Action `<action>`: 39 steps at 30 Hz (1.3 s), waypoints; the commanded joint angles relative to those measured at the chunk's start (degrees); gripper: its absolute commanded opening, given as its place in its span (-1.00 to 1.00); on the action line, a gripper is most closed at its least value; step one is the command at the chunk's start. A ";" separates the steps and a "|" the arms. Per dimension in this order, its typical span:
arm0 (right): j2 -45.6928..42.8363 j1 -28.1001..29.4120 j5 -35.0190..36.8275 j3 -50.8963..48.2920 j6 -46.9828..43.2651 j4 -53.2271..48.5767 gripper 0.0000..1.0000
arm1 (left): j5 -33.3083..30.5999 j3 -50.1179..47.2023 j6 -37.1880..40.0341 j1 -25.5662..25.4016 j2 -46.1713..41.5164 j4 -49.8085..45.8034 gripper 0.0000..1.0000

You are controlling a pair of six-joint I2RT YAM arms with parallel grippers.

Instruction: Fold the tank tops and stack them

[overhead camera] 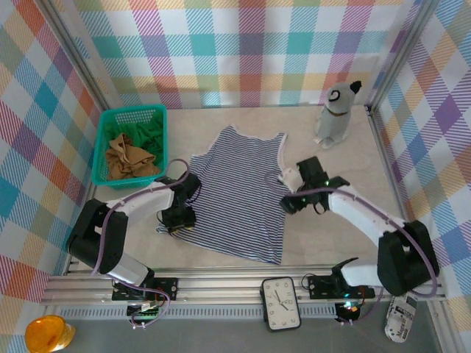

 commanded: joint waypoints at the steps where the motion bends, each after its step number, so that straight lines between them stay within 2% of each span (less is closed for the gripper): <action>1: 7.96 -3.65 -1.93 7.19 18.84 0.71 0.31 | 0.08 6.09 0.12 -4.62 -3.44 -2.71 -0.08; 7: 19.37 -6.10 0.54 13.90 25.95 2.76 0.19 | 0.56 15.48 -2.74 -17.78 1.79 1.74 0.04; 13: 28.46 -6.78 2.28 20.18 24.28 -0.42 0.12 | 1.12 24.53 -4.63 -29.50 12.62 7.99 0.06; 17: 31.51 -7.38 2.84 23.89 23.38 -2.64 0.00 | 2.33 29.55 -4.77 -35.14 19.60 10.08 0.06; 22: 36.40 -7.56 -1.20 28.01 19.98 -7.81 -0.07 | 3.77 34.84 -4.13 -39.45 25.52 11.48 0.05; 27: 36.10 -7.81 0.25 27.08 16.46 -8.86 -0.18 | 4.34 38.75 -3.30 -42.16 30.16 6.90 -0.02; 35: 35.50 -8.49 -1.35 25.30 15.65 -8.14 -0.47 | 4.57 37.94 -3.01 -44.06 32.89 3.82 -0.17; 37: 35.15 -8.83 -1.03 25.30 15.64 -8.01 -0.52 | 4.44 38.08 -2.84 -44.42 33.50 2.52 -0.24; 39: 34.66 -9.12 -0.74 25.29 15.70 -7.68 -0.57 | 4.77 37.48 -2.87 -44.72 33.36 2.98 -0.41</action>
